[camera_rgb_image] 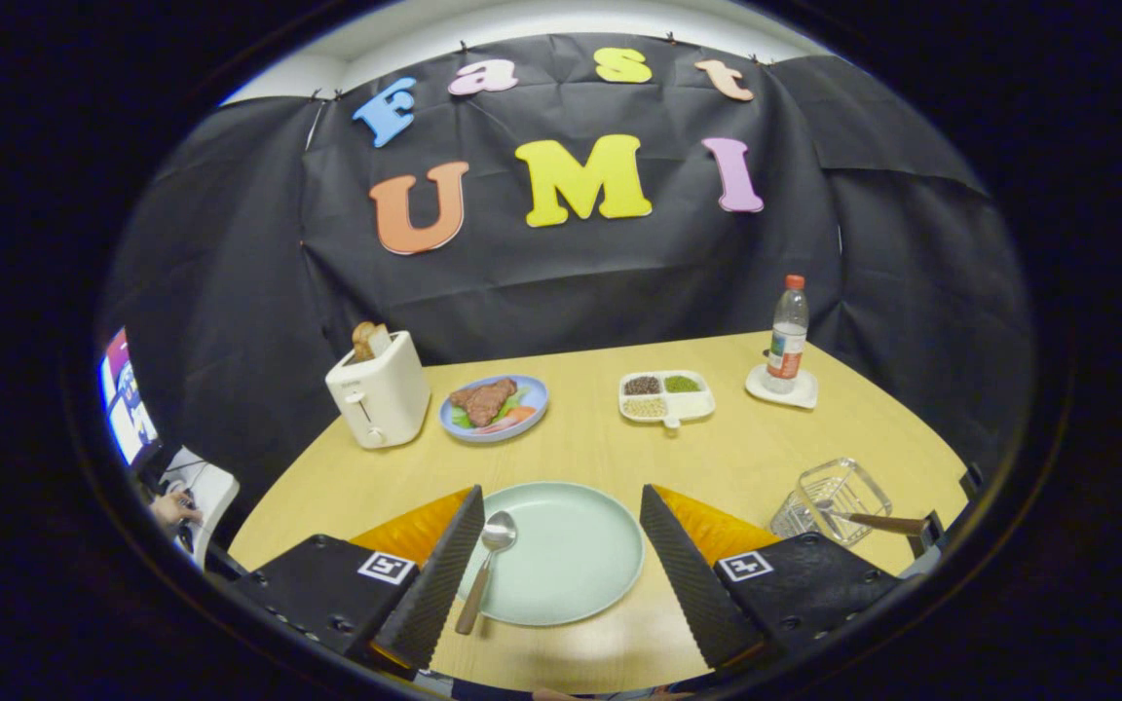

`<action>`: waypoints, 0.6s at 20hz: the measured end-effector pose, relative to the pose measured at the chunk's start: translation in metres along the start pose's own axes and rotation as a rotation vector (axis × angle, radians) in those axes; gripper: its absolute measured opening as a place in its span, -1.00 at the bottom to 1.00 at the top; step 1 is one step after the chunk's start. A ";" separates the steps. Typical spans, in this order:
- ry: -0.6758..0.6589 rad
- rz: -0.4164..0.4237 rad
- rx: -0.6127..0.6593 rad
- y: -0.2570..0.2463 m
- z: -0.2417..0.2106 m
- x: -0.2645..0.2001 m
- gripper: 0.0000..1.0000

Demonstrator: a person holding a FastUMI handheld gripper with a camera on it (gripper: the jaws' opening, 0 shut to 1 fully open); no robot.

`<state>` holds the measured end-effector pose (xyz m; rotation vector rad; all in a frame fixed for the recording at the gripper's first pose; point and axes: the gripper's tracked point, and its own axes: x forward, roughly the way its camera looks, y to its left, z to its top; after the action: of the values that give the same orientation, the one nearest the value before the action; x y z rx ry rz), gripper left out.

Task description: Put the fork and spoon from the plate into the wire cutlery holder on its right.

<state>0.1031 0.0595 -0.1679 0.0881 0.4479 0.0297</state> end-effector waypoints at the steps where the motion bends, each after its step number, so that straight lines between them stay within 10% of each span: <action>1: 0.015 -0.005 0.000 0.006 -0.005 0.005 0.94; 12: 0.284 -0.028 -0.012 0.043 -0.069 0.049 0.95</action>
<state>0.1173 0.1104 -0.2470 0.0660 0.7329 0.0169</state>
